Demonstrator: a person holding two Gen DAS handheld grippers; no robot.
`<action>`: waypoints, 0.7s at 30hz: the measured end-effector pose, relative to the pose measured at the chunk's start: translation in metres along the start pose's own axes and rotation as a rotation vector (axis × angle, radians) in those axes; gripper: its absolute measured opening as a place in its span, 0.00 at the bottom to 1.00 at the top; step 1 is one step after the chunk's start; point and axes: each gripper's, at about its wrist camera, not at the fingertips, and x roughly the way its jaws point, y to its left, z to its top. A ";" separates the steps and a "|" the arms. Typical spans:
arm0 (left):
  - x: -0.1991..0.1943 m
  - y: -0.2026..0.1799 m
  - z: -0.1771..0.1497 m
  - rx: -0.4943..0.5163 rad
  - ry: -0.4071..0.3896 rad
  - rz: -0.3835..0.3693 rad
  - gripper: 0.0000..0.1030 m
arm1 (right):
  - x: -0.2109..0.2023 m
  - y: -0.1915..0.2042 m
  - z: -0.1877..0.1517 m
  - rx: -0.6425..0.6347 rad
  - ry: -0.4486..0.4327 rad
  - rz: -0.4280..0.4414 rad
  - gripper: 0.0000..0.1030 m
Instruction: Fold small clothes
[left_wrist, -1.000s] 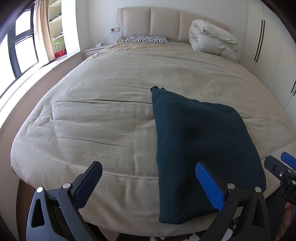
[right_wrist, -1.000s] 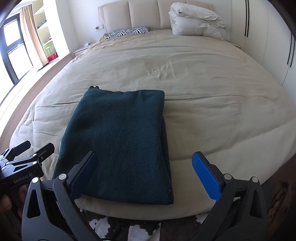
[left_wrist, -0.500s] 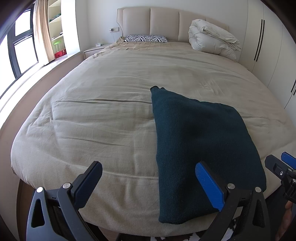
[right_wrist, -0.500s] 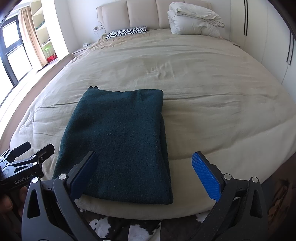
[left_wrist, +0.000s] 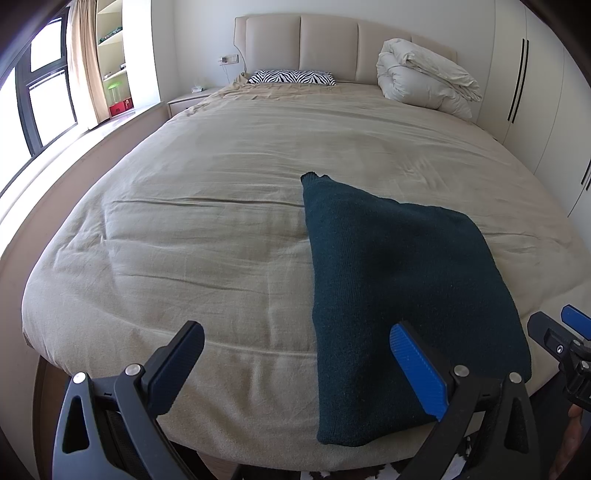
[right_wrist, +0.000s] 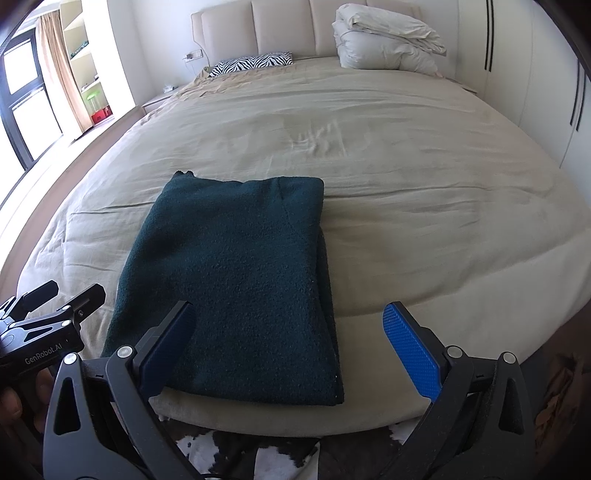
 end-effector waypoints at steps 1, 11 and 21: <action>0.000 0.000 0.000 0.000 0.001 0.000 1.00 | 0.000 0.000 0.000 0.000 0.000 0.000 1.00; 0.001 0.002 0.000 -0.003 0.005 0.004 1.00 | 0.001 -0.001 0.001 -0.001 0.001 -0.004 1.00; 0.002 0.002 -0.001 -0.003 0.008 0.006 1.00 | 0.001 -0.001 0.000 0.002 0.005 -0.004 1.00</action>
